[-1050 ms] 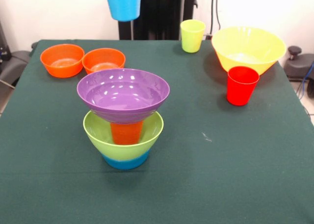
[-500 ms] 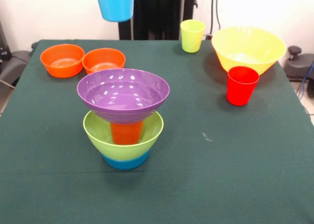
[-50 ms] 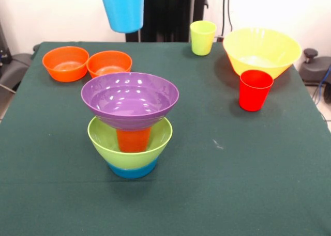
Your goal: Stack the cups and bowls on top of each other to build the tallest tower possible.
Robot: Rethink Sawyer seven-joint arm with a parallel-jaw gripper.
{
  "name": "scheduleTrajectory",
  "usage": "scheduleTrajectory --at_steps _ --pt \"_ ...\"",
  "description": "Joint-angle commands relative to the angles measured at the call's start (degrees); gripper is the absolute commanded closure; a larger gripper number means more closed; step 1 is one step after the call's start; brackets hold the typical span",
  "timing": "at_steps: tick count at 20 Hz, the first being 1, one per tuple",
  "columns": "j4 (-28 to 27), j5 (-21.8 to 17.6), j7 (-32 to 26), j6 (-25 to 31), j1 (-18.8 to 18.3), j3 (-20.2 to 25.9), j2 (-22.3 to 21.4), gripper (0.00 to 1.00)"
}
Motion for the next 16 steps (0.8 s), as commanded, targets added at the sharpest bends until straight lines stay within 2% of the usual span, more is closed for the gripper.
scheduleTrajectory --at_steps 1,5,10,16 --pt "-1.1 -7.4 -0.9 3.4 2.3 -0.1 6.9 1.00" --pt "-1.2 -7.7 -1.6 3.4 1.4 0.5 7.4 1.00" --pt "-1.6 -9.8 -0.6 2.3 1.8 -0.1 8.7 1.00" --pt "-3.2 -14.5 2.2 2.2 4.2 -3.1 11.2 1.00"
